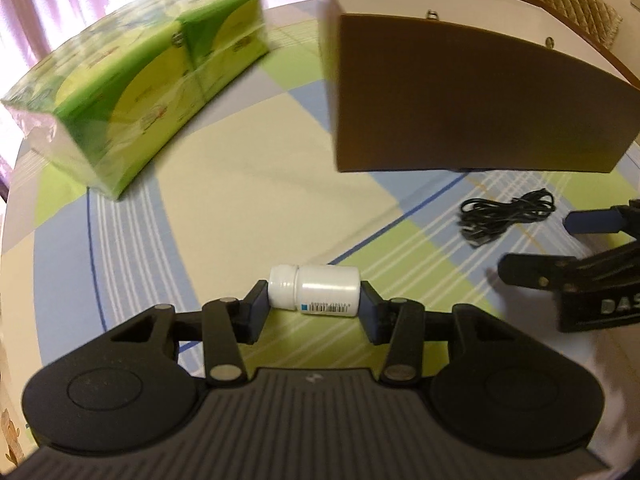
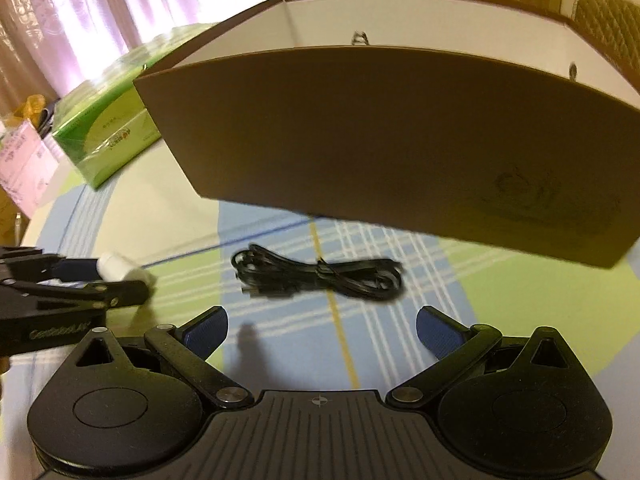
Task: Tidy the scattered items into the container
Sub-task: 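Grasp the white pill bottle with the left gripper while the right gripper grasps the black cable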
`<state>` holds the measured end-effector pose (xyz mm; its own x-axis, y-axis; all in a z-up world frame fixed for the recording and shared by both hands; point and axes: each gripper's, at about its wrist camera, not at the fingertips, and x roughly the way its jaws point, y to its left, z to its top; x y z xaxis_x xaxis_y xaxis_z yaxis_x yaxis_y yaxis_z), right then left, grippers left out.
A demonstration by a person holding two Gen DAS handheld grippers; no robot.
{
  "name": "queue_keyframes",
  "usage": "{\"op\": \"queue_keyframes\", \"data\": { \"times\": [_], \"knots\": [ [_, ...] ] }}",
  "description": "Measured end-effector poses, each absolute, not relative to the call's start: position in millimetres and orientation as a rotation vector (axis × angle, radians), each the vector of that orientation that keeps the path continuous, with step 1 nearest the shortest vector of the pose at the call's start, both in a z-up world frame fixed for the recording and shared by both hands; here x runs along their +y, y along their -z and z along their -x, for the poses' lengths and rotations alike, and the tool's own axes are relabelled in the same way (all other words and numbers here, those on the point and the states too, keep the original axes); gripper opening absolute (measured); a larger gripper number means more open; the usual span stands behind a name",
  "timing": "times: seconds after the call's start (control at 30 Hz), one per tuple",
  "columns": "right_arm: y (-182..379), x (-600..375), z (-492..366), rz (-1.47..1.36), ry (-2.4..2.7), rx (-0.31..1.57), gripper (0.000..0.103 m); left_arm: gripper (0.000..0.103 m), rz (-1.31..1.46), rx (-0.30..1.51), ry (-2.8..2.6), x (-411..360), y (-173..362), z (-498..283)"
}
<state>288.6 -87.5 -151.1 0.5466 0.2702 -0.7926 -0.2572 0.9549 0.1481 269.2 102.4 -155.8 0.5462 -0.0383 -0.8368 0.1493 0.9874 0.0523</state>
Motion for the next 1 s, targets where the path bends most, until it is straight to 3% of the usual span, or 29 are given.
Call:
{"op": "queue_keyframes", "data": {
  "times": [0.67, 0.73, 1.0],
  "knots": [
    [165, -60, -305, 0.091, -0.208, 0.869, 0.103, 0.043, -0.112, 0.977, 0.126, 108, 156, -268],
    [164, -62, -302, 0.098, -0.209, 0.863, 0.099, 0.043, -0.111, 0.979, 0.126, 108, 156, -268],
    [158, -78, -291, 0.1, -0.266, 0.877, 0.097, 0.042, -0.092, 0.996, 0.12, 105, 154, -265]
  ]
}}
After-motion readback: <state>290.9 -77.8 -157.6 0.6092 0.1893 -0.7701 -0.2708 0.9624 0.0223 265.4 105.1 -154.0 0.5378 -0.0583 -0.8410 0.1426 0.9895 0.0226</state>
